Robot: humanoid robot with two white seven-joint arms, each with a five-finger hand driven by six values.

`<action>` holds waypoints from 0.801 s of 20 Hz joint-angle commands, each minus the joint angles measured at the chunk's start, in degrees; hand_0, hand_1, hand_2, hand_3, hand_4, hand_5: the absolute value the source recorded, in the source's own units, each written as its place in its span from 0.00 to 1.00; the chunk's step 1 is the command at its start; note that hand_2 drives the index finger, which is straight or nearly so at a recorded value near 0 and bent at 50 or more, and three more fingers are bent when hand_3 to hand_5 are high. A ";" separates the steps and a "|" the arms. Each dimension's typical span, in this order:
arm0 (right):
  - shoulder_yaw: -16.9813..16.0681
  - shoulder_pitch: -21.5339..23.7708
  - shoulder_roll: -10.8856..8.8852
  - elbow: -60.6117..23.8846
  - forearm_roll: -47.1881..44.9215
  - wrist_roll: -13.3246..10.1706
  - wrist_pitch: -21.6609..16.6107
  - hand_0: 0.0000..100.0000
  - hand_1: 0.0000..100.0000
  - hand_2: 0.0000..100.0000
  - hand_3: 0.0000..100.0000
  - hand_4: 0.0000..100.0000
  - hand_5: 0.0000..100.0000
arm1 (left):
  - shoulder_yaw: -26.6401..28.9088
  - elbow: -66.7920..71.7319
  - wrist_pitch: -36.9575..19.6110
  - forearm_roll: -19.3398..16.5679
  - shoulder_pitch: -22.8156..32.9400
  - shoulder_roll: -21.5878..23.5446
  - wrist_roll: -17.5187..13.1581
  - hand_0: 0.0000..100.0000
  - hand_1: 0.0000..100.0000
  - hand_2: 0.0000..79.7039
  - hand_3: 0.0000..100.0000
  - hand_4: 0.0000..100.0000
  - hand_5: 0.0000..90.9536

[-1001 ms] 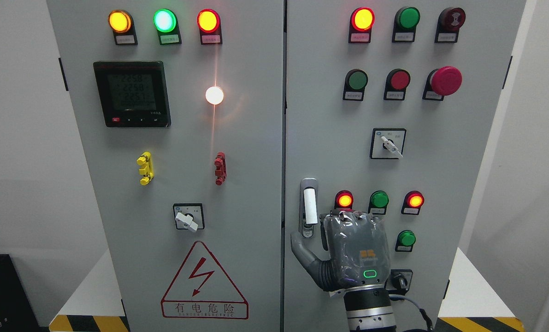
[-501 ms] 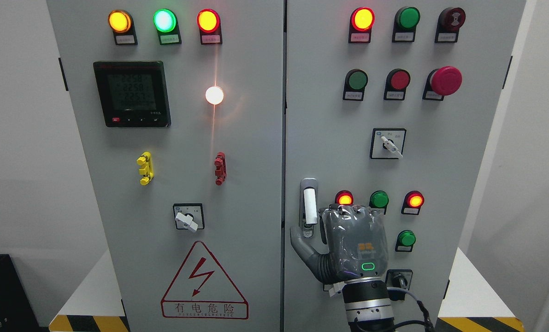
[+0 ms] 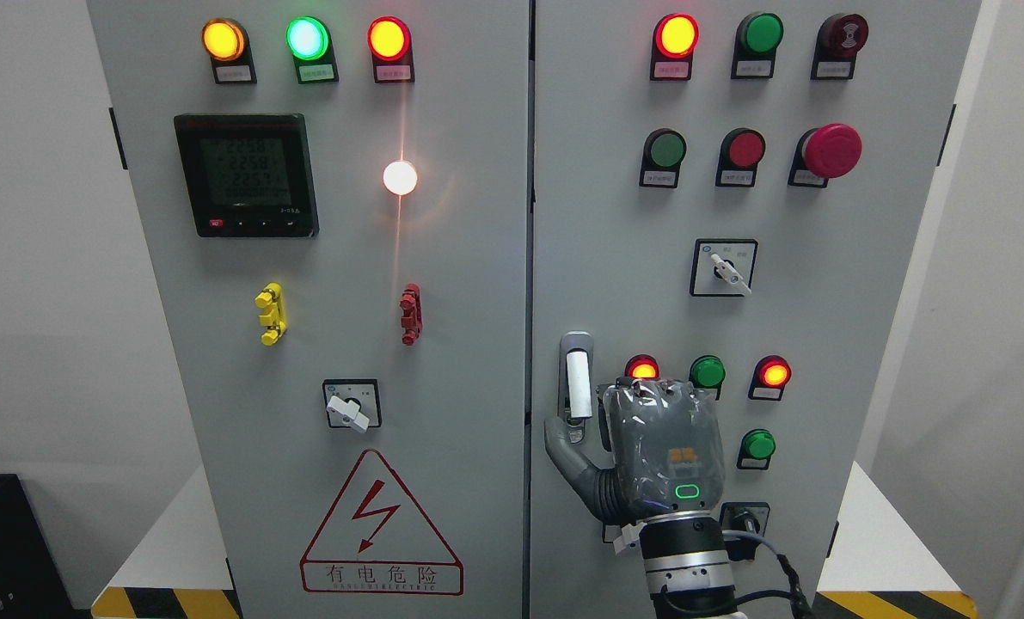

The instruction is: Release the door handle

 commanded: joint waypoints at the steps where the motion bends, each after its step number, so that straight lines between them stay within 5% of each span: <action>1: -0.43 -0.99 0.04 0.98 0.00 -0.12 0.00 0.33 0.37 0.98 1.00 1.00 1.00 | 0.00 0.00 -0.01 0.00 0.53 -0.02 0.02 0.12 0.56 0.00 0.00 0.00 0.00; 16: -0.61 -0.99 0.30 1.25 0.00 -0.12 0.09 0.35 0.38 0.98 1.00 1.00 1.00 | 0.00 0.00 -0.01 0.00 0.53 -0.02 0.02 0.12 0.56 0.00 0.00 0.00 0.00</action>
